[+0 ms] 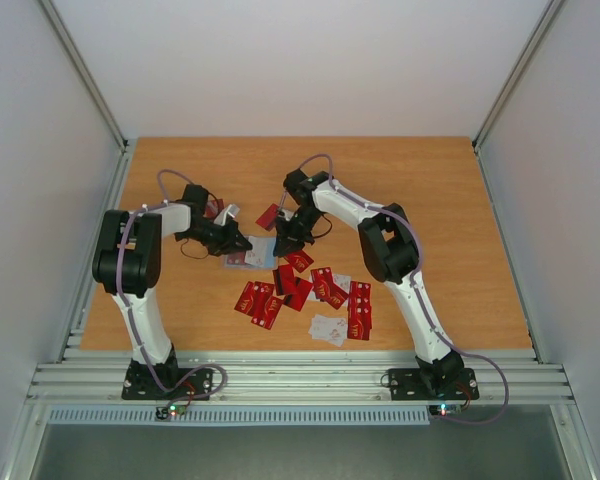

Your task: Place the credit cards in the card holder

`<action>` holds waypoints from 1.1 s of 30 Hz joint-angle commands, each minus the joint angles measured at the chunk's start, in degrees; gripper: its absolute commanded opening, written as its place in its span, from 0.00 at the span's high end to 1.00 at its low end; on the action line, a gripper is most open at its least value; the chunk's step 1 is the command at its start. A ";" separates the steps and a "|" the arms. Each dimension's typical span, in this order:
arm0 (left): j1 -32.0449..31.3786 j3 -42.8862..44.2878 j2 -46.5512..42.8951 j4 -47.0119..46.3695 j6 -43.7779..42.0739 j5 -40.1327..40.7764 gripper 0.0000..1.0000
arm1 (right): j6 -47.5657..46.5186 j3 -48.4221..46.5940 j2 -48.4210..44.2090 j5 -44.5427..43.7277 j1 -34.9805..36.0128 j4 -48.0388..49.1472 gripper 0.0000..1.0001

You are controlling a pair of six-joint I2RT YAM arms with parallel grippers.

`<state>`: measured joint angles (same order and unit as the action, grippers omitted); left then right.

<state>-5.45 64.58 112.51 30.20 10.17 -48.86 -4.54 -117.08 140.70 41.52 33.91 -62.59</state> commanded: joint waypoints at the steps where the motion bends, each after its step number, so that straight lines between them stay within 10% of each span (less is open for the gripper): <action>1: -0.70 0.22 1.48 0.73 0.75 2.07 1.00 | 0.62 -1.93 1.25 0.39 -0.25 4.06 0.88; 20: -1.75 -1.04 4.21 -3.71 4.28 -1.14 0.98 | 1.62 -1.49 2.89 2.57 -0.47 6.72 0.96; 33: -1.75 3.16 0.26 7.18 1.34 6.29 0.68 | 1.55 -1.53 2.91 3.21 -1.22 6.88 0.97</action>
<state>-6.72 66.46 114.21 31.44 12.93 -48.40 -3.33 -117.08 142.67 43.57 32.93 -58.61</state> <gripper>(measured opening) 0.292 0.037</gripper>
